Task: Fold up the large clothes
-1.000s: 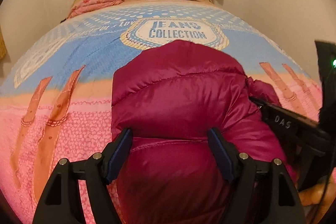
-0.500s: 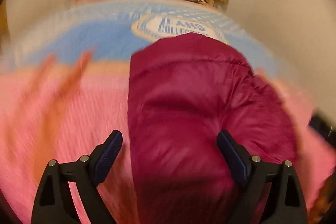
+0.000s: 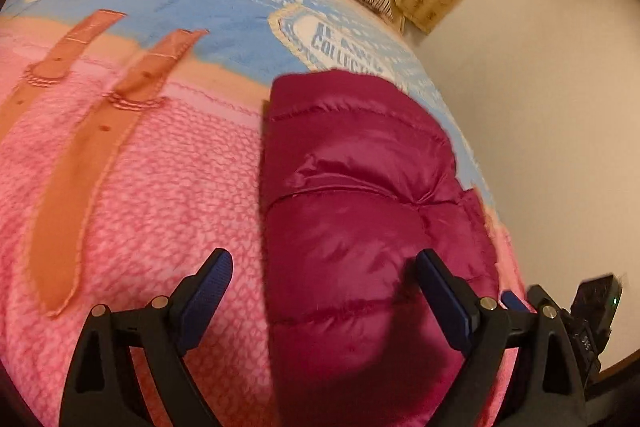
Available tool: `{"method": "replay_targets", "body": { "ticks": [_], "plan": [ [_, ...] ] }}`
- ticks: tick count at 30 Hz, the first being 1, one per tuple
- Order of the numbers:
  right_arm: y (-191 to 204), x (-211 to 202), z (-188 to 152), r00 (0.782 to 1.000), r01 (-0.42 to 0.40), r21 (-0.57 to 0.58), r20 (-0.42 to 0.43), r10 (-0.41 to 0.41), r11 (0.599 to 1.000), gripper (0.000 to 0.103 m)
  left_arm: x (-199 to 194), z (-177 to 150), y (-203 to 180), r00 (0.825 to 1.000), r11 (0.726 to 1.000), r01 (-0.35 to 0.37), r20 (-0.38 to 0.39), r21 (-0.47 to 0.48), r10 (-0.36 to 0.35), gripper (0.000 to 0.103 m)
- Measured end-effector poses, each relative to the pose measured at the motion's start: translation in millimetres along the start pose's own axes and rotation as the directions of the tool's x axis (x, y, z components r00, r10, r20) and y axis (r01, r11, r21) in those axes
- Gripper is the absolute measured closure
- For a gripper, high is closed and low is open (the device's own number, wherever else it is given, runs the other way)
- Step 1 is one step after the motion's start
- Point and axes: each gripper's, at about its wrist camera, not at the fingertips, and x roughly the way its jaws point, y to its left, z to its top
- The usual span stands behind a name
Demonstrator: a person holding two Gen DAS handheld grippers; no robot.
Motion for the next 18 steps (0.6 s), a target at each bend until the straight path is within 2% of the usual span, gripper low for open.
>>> {"method": "replay_targets", "body": {
  "ticks": [2,5,9,12,15,18],
  "plan": [
    [3,25,0,0.999,0.006,-0.020,-0.052,-0.007,1.000,0.015,10,1,2,1.000,1.000,0.022,-0.010,-0.007,-0.022,0.010],
    [-7,56,-1,0.993,-0.012,0.027,-0.121,0.015,1.000,0.015,17,2,2,0.998,0.997,0.070,-0.001,-0.015,-0.070,0.010],
    [-11,71,1,0.990,-0.058,0.035,-0.126,0.062,0.998,0.014,27,8,0,0.993,0.993,0.115,-0.011,0.020,-0.115,0.010],
    [-6,86,4,0.979,-0.133,0.037,-0.154,0.137,0.990,0.009,31,7,-1,0.989,0.988,0.149,-0.005,0.048,-0.149,0.010],
    [4,94,1,0.979,-0.127,-0.037,-0.167,0.119,0.991,0.001,31,5,1,0.986,0.983,0.167,0.005,0.076,-0.168,0.010],
    [14,100,-2,0.978,-0.113,-0.088,-0.183,0.095,0.990,0.000,31,3,-3,0.988,0.982,0.155,0.004,0.107,-0.157,0.010]
  ]
}}
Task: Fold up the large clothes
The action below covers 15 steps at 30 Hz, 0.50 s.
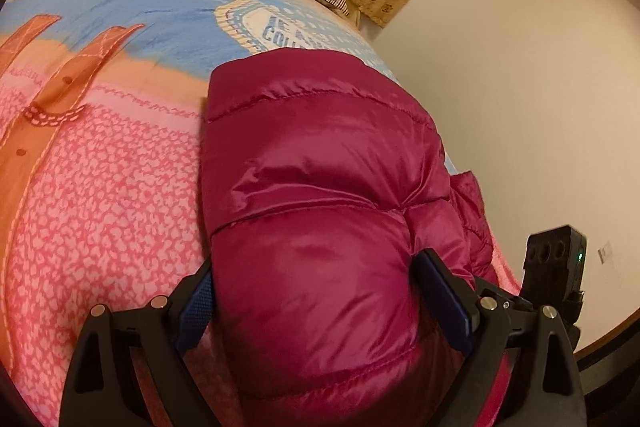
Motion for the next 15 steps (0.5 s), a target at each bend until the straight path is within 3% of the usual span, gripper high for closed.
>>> {"method": "replay_targets", "body": {
  "ticks": [1,3,5,6,8,11,15],
  "plan": [
    [1,2,1,1.000,0.004,-0.004,-0.004,-0.004,1.000,0.000,1,0,-1,1.000,1.000,0.001,-0.001,0.011,-0.001,0.010],
    [7,5,1,1.000,0.005,-0.022,-0.022,-0.006,1.000,0.012,0,-1,0,1.000,1.000,0.008,0.000,0.016,-0.008,0.010],
    [9,5,-6,0.999,-0.033,-0.009,-0.041,0.032,0.999,0.035,-4,-4,-2,1.000,1.000,0.005,-0.003,0.029,-0.005,0.018],
    [9,3,-11,0.997,-0.056,0.019,-0.052,0.057,0.998,0.041,-7,-8,-4,1.000,0.999,0.008,-0.008,0.036,-0.008,0.025],
    [6,-1,-19,0.994,-0.083,0.075,-0.065,0.088,0.994,0.054,-16,-18,-13,1.000,0.998,0.009,-0.020,0.055,-0.008,0.028],
    [17,-18,-36,0.996,-0.061,0.081,-0.062,0.066,0.995,0.064,-30,-30,-25,0.999,0.996,0.025,-0.031,0.082,-0.023,0.030],
    [40,-56,-57,0.998,-0.044,0.054,-0.036,0.046,0.998,0.069,-51,-38,-51,0.993,0.991,0.111,-0.050,0.079,-0.108,0.032]
  ]
}}
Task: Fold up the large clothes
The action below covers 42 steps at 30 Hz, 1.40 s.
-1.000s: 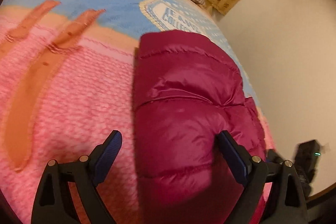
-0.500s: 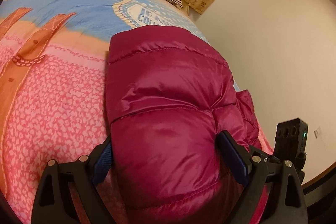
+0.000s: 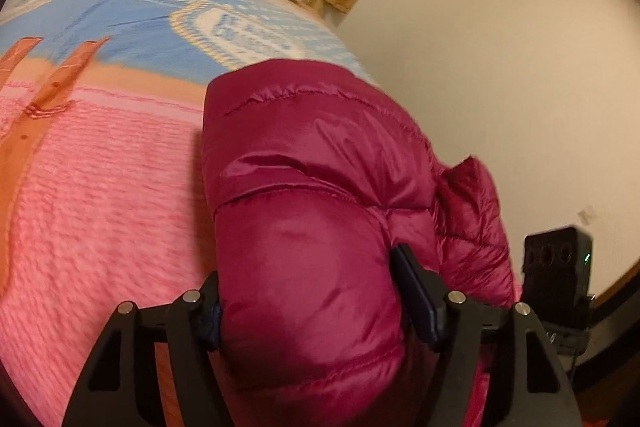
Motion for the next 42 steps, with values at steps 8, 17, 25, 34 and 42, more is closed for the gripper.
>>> {"method": "replay_targets", "body": {
  "ticks": [8,17,25,34,42],
  "plan": [
    [18,-128,-21,0.976,0.036,0.006,0.213,-0.036,0.999,0.070,-2,5,-122,0.974,0.962,0.223,-0.007,0.161,-0.224,0.032],
    [-26,-249,-22,0.902,0.249,0.067,0.347,-0.256,0.966,0.070,104,-8,-220,0.963,0.952,0.252,-0.146,0.175,-0.228,0.032],
    [-132,-232,9,0.891,0.305,0.185,0.291,-0.348,0.934,0.070,201,-9,-232,0.986,0.973,0.035,-0.169,0.228,0.005,0.032],
    [-205,-199,34,0.907,0.303,0.280,0.209,-0.366,0.911,0.043,239,-23,-220,0.967,0.930,-0.187,-0.110,0.316,0.232,0.028],
    [-159,-257,7,0.799,0.388,0.312,0.355,-0.485,0.867,0.040,250,-23,-218,0.962,0.910,-0.220,-0.077,0.350,0.262,0.025]
  ]
}}
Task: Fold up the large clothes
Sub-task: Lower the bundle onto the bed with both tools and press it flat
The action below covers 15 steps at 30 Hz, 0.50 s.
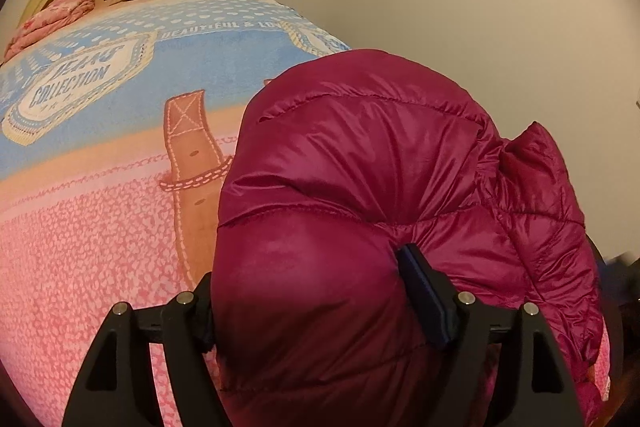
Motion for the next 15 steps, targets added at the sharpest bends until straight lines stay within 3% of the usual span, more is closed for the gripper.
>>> {"method": "replay_targets", "body": {
  "ticks": [3,5,7,9,13,15],
  "plan": [
    [17,-20,10,0.996,0.054,-0.065,0.078,-0.048,0.996,0.053,-7,-5,-13,0.999,0.998,-0.044,0.013,0.044,0.044,0.024],
    [35,-10,19,0.996,0.078,-0.110,0.060,-0.071,0.991,0.073,-12,-9,-21,0.997,0.994,-0.076,0.023,0.083,0.075,0.024],
    [42,10,28,0.998,0.061,-0.116,0.036,-0.057,0.991,0.081,-14,-11,-25,0.995,0.989,-0.098,0.031,0.110,0.095,0.024],
    [44,31,32,0.998,0.063,-0.106,0.012,-0.062,0.992,0.081,-16,-13,-28,0.993,0.984,-0.119,0.042,0.133,0.115,0.024],
    [33,71,34,0.984,0.165,-0.108,-0.048,-0.171,0.980,0.083,-17,-16,-31,0.990,0.979,-0.137,0.054,0.151,0.130,0.023],
    [20,75,27,0.981,0.178,-0.089,-0.065,-0.185,0.980,0.084,-16,-17,-32,0.989,0.978,-0.141,0.057,0.153,0.134,0.022]
  ]
}}
